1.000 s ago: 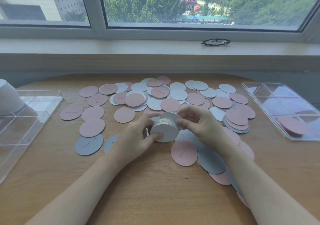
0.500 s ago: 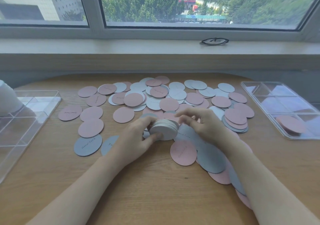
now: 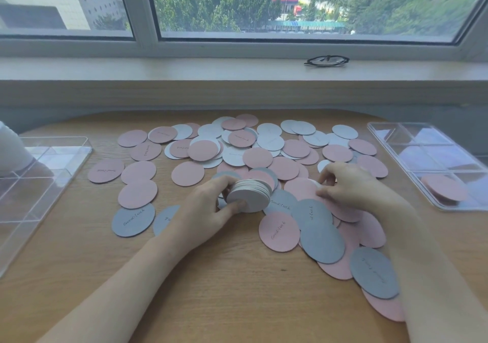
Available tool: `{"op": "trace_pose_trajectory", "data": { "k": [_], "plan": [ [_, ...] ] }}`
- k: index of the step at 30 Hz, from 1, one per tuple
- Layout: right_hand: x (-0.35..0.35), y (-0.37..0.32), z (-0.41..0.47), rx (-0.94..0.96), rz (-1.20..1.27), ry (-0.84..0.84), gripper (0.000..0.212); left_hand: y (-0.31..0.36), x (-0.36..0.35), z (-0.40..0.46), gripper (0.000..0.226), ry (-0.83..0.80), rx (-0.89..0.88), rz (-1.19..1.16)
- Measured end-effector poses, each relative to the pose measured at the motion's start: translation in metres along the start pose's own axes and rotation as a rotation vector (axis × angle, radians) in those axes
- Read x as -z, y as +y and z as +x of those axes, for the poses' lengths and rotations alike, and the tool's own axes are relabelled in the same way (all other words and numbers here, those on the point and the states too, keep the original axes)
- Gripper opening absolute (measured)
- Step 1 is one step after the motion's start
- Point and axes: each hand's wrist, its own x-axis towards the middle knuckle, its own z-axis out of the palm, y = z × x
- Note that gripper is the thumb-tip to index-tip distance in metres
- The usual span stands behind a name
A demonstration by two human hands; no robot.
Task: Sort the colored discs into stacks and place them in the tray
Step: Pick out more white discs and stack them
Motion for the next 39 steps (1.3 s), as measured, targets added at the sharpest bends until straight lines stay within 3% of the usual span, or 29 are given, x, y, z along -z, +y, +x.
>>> {"op": "trace_pose_trajectory", "data": {
  "k": [5,11,15,21,24,29,34,39],
  "plan": [
    [0.003,-0.009,-0.009,0.027,0.305,-0.011,0.012,-0.003,-0.001,0.001,0.017,-0.004,-0.003,0.0],
    [0.003,-0.011,-0.011,0.047,0.373,-0.01,0.01,-0.004,-0.001,0.001,0.017,-0.007,-0.001,-0.015],
    [0.001,-0.011,-0.009,0.107,0.549,-0.006,0.013,-0.002,-0.001,0.001,0.017,-0.012,-0.02,-0.02],
    [-0.005,-0.027,-0.009,0.285,0.732,0.384,0.019,-0.005,-0.001,0.0,0.019,-0.008,-0.025,-0.03],
    [-0.008,-0.038,-0.017,0.359,0.81,0.494,0.022,-0.003,0.0,-0.001,0.02,-0.006,-0.013,-0.043],
    [-0.019,-0.056,-0.024,0.458,0.815,0.284,0.018,-0.003,0.0,0.0,0.022,0.003,0.014,-0.074],
    [-0.03,-0.063,-0.023,0.525,0.724,0.134,0.01,-0.005,-0.001,0.0,0.044,0.023,0.059,-0.048],
    [-0.029,-0.062,-0.023,0.522,0.642,0.085,0.017,-0.006,-0.002,0.001,0.024,0.014,0.02,-0.042]
  ]
}}
